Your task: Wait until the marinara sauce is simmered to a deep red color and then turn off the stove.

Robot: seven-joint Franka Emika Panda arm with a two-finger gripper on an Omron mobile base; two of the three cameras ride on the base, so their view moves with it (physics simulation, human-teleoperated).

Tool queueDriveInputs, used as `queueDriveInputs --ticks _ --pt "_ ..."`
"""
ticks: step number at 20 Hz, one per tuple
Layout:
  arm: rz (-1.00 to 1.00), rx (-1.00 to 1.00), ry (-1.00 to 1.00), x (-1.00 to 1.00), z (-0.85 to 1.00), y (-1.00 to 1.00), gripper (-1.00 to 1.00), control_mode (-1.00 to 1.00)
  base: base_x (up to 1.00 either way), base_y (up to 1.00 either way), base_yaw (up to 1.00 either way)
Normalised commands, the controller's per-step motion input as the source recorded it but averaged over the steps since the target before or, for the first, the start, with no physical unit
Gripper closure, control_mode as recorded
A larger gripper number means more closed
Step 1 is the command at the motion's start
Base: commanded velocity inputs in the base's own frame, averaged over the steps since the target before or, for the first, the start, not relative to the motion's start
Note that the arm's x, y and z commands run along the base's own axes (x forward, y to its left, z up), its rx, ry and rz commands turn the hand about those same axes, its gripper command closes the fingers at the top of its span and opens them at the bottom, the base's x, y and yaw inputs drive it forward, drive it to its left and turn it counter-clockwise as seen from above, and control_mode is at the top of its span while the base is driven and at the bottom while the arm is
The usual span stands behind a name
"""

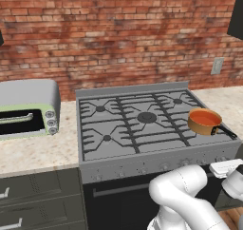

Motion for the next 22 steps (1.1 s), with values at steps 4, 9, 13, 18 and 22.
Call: queueDriveInputs --ticks 4,9,13,18,22 --pt "0.0 0.0 0.0 0.0 0.0 0.0 1.0 -1.0 0.0 0.0 0.0" --pt "0.0 0.0 0.0 0.0 0.0 0.0 1.0 -1.0 0.0 0.0 0.0" --pt "0.0 0.0 0.0 0.0 0.0 0.0 1.0 -1.0 0.0 0.0 0.0" --pt "0.0 0.0 0.0 0.0 0.0 0.0 1.0 -1.0 0.0 0.0 0.0" --pt "0.0 0.0 0.0 0.0 0.0 0.0 1.0 -1.0 0.0 0.0 0.0"
